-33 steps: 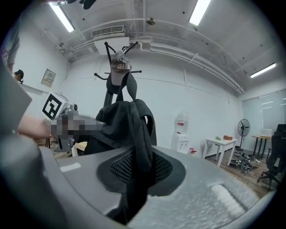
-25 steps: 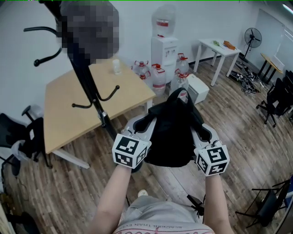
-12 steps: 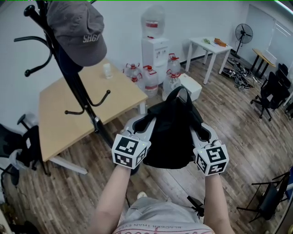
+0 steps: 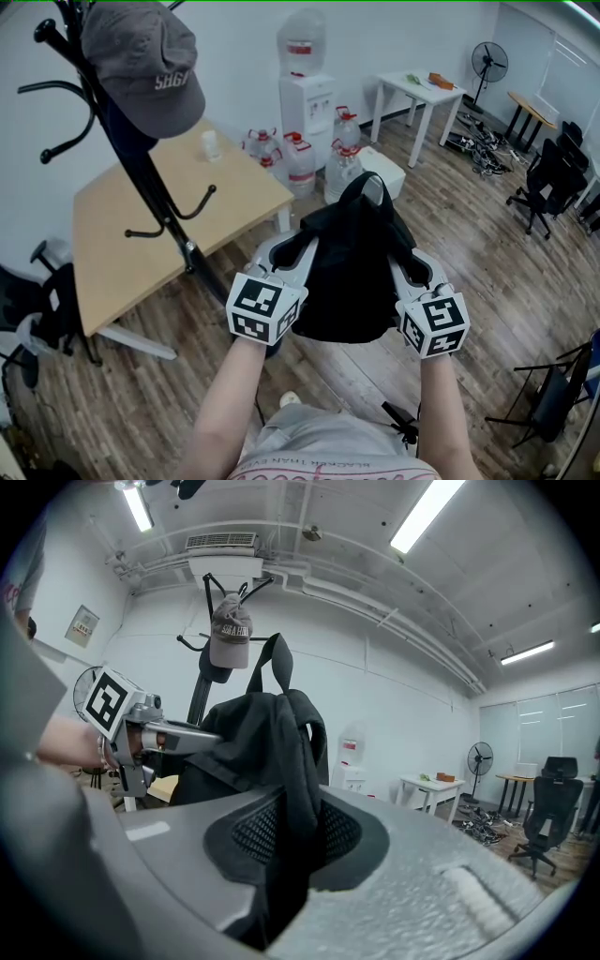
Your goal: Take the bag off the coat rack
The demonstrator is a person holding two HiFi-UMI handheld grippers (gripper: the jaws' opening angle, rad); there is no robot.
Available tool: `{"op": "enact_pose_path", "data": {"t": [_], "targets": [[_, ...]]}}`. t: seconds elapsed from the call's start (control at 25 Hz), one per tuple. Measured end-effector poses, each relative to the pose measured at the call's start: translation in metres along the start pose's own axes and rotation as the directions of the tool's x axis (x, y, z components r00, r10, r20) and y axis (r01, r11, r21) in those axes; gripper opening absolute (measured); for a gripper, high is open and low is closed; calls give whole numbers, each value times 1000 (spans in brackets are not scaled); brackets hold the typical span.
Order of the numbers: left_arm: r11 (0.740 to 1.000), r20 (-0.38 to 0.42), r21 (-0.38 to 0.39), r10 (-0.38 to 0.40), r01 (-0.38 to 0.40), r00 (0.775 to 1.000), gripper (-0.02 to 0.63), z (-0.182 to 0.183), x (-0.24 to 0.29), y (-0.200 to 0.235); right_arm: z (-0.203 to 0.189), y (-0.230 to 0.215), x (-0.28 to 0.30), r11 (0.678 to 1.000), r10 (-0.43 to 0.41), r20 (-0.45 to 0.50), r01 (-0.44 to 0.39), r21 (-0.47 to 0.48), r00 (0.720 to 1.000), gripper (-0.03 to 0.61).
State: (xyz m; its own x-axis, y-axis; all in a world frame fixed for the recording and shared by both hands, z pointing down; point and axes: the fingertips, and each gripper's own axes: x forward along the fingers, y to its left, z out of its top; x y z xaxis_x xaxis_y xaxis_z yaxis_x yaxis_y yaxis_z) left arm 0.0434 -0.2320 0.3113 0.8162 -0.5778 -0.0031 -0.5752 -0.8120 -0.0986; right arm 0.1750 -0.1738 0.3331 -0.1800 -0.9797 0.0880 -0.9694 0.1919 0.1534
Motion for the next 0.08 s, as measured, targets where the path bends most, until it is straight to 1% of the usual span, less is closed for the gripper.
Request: {"op": "enact_pose_path", "data": {"t": [0.08], "targets": [[1000,2,-3,-1,1,1000,58,0,0,-2,0,-1,-2,1000,-1,-1,1,-4,1000,52]]}}
